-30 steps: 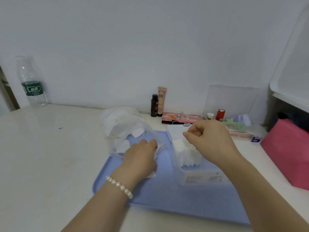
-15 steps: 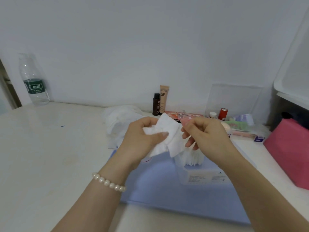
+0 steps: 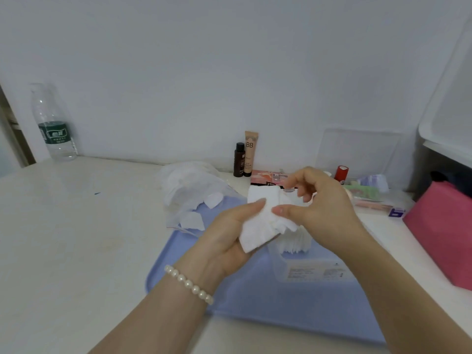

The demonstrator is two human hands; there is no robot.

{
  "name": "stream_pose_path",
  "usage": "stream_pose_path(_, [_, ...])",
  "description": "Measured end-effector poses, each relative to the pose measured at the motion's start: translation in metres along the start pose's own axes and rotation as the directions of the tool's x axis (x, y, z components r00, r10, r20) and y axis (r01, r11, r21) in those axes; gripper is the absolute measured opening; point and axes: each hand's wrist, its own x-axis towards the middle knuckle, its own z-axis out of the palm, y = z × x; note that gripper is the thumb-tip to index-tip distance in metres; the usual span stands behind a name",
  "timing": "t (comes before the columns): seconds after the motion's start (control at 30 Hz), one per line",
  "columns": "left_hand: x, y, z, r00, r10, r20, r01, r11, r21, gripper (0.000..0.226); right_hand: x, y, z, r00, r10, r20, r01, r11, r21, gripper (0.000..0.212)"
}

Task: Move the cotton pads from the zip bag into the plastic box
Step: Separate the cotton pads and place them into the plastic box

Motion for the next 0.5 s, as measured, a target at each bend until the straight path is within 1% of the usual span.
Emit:
stream_pose_path(0.03, [0.002,-0.004,0.0,1.0,-0.002,-0.018,0.001,1.0,-0.004,0.015,-0.001,-0.002,0.0,0.999,-0.038,-0.014,0.037,0.997,-0.073,0.028])
stream_pose_path(0.07, [0.005,-0.008,-0.001,0.999,0.008,-0.038,-0.008,1.0,0.009,0.016,-0.003,-0.004,0.0,0.998,-0.066,-0.005,0.065,0.992,-0.107,0.024])
stream_pose_path(0.1, [0.007,-0.011,-0.002,0.998,0.022,-0.059,-0.02,0.999,0.03,0.019,-0.004,-0.006,0.002,0.997,-0.073,0.028,0.076,0.992,-0.105,0.019])
stream_pose_path(0.17, [0.011,-0.014,-0.003,0.995,0.039,-0.093,-0.036,0.999,0.035,0.026,-0.007,-0.011,0.005,0.988,-0.023,0.151,0.033,0.997,-0.065,0.013])
stream_pose_path(0.2, [0.012,-0.015,-0.003,0.995,0.035,-0.089,-0.034,0.999,0.013,0.027,-0.009,-0.012,0.007,0.976,0.02,0.216,-0.005,0.997,-0.072,0.014])
stream_pose_path(0.27, [0.011,-0.015,-0.003,0.999,0.009,-0.044,-0.011,0.999,-0.039,0.025,-0.01,-0.012,0.012,0.954,0.09,0.286,-0.047,0.987,-0.152,0.021])
stream_pose_path(0.33, [0.01,-0.015,-0.002,1.0,-0.021,0.015,0.023,0.995,-0.094,0.028,-0.01,-0.011,0.014,0.949,0.118,0.291,-0.059,0.977,-0.205,0.026])
stream_pose_path(0.43, [0.01,-0.014,-0.001,0.996,-0.032,0.083,0.047,0.982,-0.184,0.037,-0.009,-0.01,0.013,0.943,0.147,0.3,-0.111,0.985,-0.133,0.027])
stream_pose_path(0.5, [0.011,-0.014,-0.002,0.995,-0.031,0.09,0.049,0.979,-0.199,0.036,-0.008,-0.01,0.012,0.94,0.149,0.307,-0.129,0.988,-0.084,0.029])
